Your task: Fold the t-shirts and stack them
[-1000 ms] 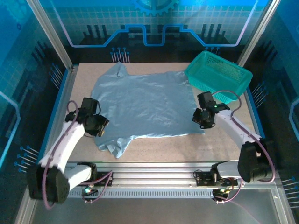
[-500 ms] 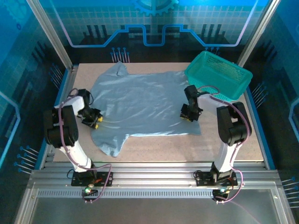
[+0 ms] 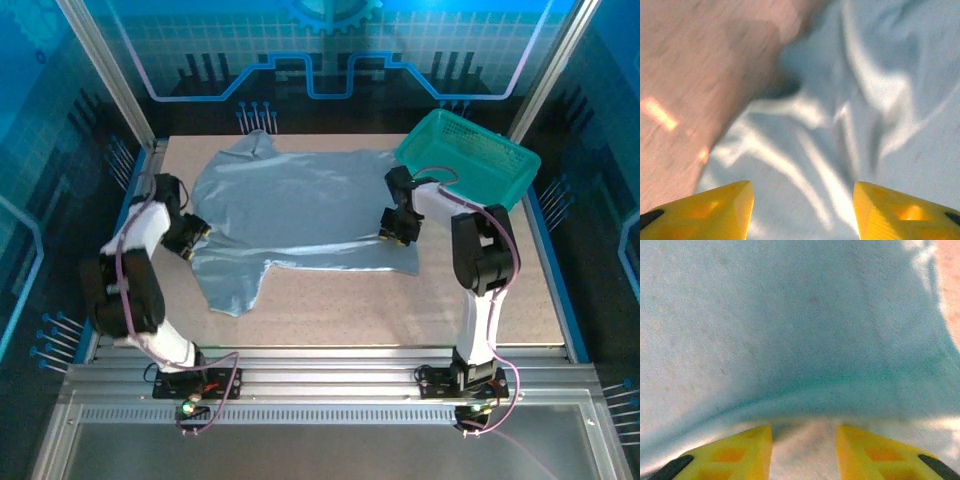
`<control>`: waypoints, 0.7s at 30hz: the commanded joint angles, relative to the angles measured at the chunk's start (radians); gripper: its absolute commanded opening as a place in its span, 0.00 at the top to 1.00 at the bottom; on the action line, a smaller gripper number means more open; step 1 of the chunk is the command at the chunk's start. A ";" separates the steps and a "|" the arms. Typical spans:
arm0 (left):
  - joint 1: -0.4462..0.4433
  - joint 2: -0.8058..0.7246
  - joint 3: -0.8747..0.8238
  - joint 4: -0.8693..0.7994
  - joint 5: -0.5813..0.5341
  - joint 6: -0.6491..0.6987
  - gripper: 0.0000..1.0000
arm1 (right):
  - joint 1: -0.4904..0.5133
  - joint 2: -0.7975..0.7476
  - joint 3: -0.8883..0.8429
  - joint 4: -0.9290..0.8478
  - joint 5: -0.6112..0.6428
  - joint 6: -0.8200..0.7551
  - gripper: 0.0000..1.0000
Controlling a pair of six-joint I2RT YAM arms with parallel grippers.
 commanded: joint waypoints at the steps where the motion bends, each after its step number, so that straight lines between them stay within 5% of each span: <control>1: -0.057 -0.169 -0.190 -0.147 -0.015 -0.137 0.50 | 0.005 -0.155 -0.058 -0.044 0.052 -0.006 0.57; 6: -0.096 -0.324 -0.420 -0.127 0.090 -0.251 0.53 | -0.010 -0.311 -0.213 -0.050 0.012 0.018 0.54; 14: -0.156 -0.273 -0.451 -0.075 0.084 -0.256 0.50 | -0.122 -0.439 -0.452 0.005 -0.088 0.084 0.53; 17: -0.156 -0.222 -0.441 -0.019 0.052 -0.219 0.62 | -0.144 -0.444 -0.470 0.006 -0.093 0.088 0.55; 21: -0.155 -0.233 -0.415 -0.039 -0.025 -0.210 1.00 | -0.168 -0.455 -0.510 0.018 -0.089 0.123 0.57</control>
